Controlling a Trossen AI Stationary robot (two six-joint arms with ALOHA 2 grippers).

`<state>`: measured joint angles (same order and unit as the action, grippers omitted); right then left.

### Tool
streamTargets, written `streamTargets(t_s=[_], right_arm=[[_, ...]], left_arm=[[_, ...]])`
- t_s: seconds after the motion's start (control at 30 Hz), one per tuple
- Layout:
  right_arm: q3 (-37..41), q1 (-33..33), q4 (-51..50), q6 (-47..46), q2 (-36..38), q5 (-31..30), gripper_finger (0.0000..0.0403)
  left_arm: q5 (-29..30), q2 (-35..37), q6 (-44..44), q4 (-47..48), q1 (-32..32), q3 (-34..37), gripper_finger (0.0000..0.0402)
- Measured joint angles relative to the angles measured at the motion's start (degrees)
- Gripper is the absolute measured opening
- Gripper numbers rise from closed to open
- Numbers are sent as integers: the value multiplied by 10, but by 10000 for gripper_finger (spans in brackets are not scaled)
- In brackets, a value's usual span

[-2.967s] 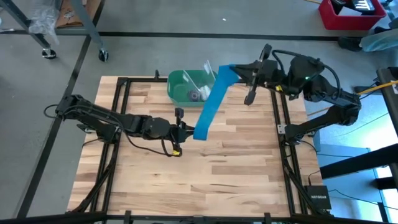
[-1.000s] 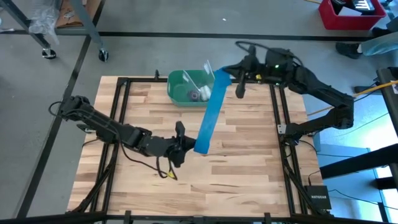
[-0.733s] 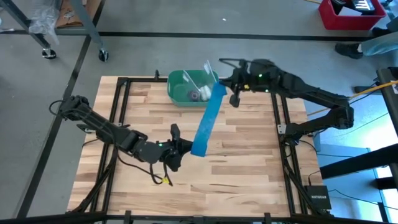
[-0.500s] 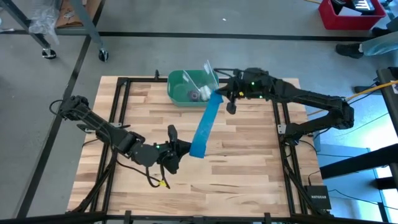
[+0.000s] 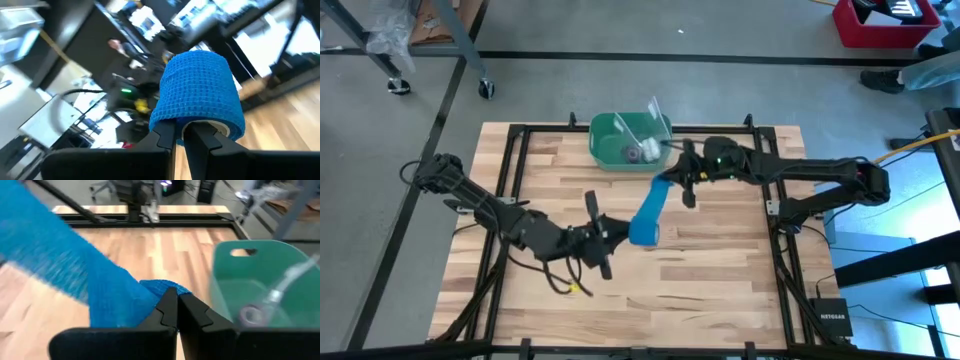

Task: Roll bandage
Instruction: Roll the blue bandage

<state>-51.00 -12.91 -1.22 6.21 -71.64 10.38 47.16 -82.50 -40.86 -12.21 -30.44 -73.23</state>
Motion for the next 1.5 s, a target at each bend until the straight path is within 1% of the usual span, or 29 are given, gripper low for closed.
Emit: streamTargets(t_s=[0.07, 0.17, 0.33, 0.53, 0.6, 0.67, 0.73, 0.83, 0.9, 0.97, 1.07, 1.2, 1.3, 1.43, 1.5], right_arm=[[13, 16, 28, 0, -5, -13, 5], [34, 35, 55, 0, -7, -18, 5], [47, 68, 57, -2, -8, -34, 5], [47, 86, 59, -48, -8, -37, 5], [46, 85, 58, -63, -8, -38, 12], [44, 84, 56, -77, -8, -38, 33], [41, 84, 58, -77, -8, -45, 65], [28, 84, 48, -82, -8, -89, 122], [13, 81, 31, -119, -5, -128, 158], [-4, 72, 7, -167, -2, -149, 186], [-20, 63, -26, -214, -2, -144, 215], [-25, 61, -28, -253, -2, -127, 233], [-26, 61, -28, -248, -2, -105, 233], [-26, 61, -37, -178, -2, -43, 233], [-26, 61, -30, -208, -2, -28, 233]], left_arm=[[0, 0, 1, -33, 11, 0, 15], [7, 0, 12, -41, 25, -1, 15], [93, 0, -3, -18, 32, -1, 15], [99, 0, 0, 5, 33, 0, 15], [99, 0, 3, 14, 33, 0, 15], [98, 0, 7, 19, 33, 0, 15], [98, 0, 10, 18, 33, 0, 15], [89, 0, 15, 28, 33, 0, 15], [74, 0, 19, 39, 31, 0, 15], [70, 0, 19, 45, 28, 0, 15], [69, 0, 19, 53, 22, 0, 15], [68, 0, 4, 65, 14, 0, 15], [68, 0, 4, 75, 12, 0, 15], [68, 0, 1, 75, 12, 0, 15], [68, 0, 1, 82, 12, 0, 15]])
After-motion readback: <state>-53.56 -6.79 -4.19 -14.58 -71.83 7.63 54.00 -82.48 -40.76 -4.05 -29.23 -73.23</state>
